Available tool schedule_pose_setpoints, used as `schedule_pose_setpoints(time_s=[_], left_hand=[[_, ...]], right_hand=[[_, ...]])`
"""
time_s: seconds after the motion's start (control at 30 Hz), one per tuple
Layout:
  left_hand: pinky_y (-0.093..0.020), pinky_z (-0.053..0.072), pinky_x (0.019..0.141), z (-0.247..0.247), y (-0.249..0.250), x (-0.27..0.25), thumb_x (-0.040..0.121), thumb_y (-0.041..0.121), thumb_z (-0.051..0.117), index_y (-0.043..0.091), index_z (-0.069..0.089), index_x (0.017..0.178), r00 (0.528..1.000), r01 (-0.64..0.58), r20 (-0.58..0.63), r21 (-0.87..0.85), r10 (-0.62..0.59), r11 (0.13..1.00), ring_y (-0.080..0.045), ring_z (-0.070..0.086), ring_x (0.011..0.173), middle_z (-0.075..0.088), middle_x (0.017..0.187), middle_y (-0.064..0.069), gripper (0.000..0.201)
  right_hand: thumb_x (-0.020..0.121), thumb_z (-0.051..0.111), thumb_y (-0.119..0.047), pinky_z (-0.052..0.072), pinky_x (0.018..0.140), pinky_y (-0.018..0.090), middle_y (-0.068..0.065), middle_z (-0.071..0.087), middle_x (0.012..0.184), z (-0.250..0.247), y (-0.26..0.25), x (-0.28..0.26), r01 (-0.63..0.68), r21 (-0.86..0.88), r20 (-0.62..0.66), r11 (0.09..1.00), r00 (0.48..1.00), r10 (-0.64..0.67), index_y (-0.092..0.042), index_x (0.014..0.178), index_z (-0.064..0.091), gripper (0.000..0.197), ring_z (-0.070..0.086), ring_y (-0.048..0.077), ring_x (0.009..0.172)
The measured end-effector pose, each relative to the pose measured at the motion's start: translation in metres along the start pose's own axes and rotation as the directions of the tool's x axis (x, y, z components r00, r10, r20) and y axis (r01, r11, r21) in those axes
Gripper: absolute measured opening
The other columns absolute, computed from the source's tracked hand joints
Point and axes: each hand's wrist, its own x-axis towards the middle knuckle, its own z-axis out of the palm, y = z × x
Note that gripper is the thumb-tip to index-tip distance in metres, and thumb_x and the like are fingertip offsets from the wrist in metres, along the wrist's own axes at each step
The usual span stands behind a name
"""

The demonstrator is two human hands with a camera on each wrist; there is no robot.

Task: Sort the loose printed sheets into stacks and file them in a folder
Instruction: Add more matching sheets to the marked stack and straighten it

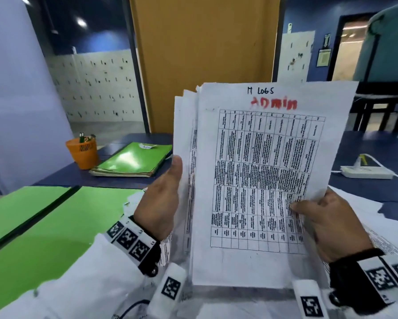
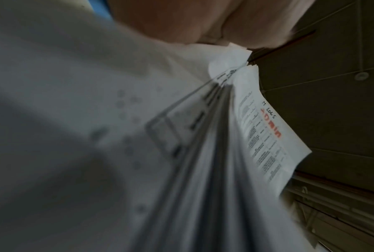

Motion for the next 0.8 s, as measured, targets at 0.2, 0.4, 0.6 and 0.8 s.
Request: schedule_pose_setpoints(time_s=[0.2, 0.4, 0.6, 0.8], left_hand=[[-0.049, 0.054, 0.100, 0.018, -0.016, -0.007, 0.082, 0.028, 0.079, 0.018, 0.061, 0.127, 0.989, -0.067, 0.127, -0.074, 0.076, 0.995, -0.022, 0.072, 0.110, 0.076, 0.120, -0.005, 0.050], [-0.042, 0.055, 0.101, 0.022, -0.014, -0.012, 0.088, 0.012, 0.062, 0.022, 0.064, 0.125, 0.980, -0.069, 0.158, -0.294, 0.120, 0.953, -0.019, 0.071, 0.110, 0.075, 0.122, -0.004, 0.039], [-0.038, 0.054, 0.099, 0.020, 0.009, -0.014, 0.090, 0.011, 0.064, 0.024, 0.069, 0.117, 0.976, -0.166, 0.063, -0.398, 0.207, 0.902, -0.011, 0.070, 0.107, 0.078, 0.110, 0.007, 0.030], [-0.016, 0.052, 0.087, 0.017, 0.013, -0.017, 0.090, 0.021, 0.069, 0.021, 0.063, 0.120, 0.948, -0.315, 0.004, -0.134, 0.318, 0.940, 0.002, 0.069, 0.099, 0.077, 0.103, 0.017, 0.031]], right_hand=[[0.088, 0.059, 0.008, 0.041, 0.039, 0.018, -0.001, 0.065, 0.053, 0.006, 0.004, 0.002, -0.075, 0.118, 0.034, 0.990, 0.997, 0.072, -0.011, 0.085, 0.055, 0.019, 0.050, 0.006, 0.035], [0.088, 0.063, -0.001, 0.048, 0.095, 0.052, 0.004, 0.076, 0.097, 0.010, 0.004, 0.001, -0.058, 0.127, 0.089, 0.990, 0.995, 0.047, -0.025, 0.098, 0.066, 0.026, 0.066, 0.035, 0.093], [0.090, 0.063, 0.001, 0.055, 0.086, 0.023, -0.014, 0.072, 0.094, 0.015, -0.026, -0.013, 0.287, 0.084, 0.038, 0.954, 0.956, -0.291, -0.033, 0.108, 0.048, 0.041, 0.067, 0.006, 0.091], [0.089, 0.069, -0.007, 0.050, 0.081, 0.029, -0.012, 0.072, 0.097, 0.026, -0.027, -0.024, 0.348, -0.121, -0.056, 0.930, 0.933, -0.357, -0.026, 0.110, 0.056, 0.031, 0.068, 0.003, 0.090]])
